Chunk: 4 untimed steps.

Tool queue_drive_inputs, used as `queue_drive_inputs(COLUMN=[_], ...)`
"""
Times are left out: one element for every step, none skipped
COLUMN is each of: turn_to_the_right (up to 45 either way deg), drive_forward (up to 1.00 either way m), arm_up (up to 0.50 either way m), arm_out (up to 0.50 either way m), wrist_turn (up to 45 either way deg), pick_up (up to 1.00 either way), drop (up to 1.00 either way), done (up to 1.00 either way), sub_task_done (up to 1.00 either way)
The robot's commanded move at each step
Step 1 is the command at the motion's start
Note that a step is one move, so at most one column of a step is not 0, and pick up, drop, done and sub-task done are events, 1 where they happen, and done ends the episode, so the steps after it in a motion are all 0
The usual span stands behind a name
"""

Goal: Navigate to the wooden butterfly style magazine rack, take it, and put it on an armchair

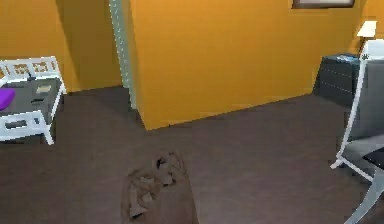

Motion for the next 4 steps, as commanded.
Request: queue_drive_inputs(turn_to_the_right=[-45.0, 45.0, 9.0, 45.0], drive_forward=[0.00, 0.00, 0.00, 0.00], arm_up=[0.00, 0.00, 0.00, 0.00], arm_out=[0.00, 0.00, 0.00, 0.00], wrist_turn=[0.0, 0.0, 0.0, 0.0], pick_up=[0.00, 0.00, 0.00, 0.00], drop=[0.00, 0.00, 0.00, 0.00], done=[0.00, 0.00, 0.00, 0.00], sub_task_done=[0.00, 0.00, 0.00, 0.00])
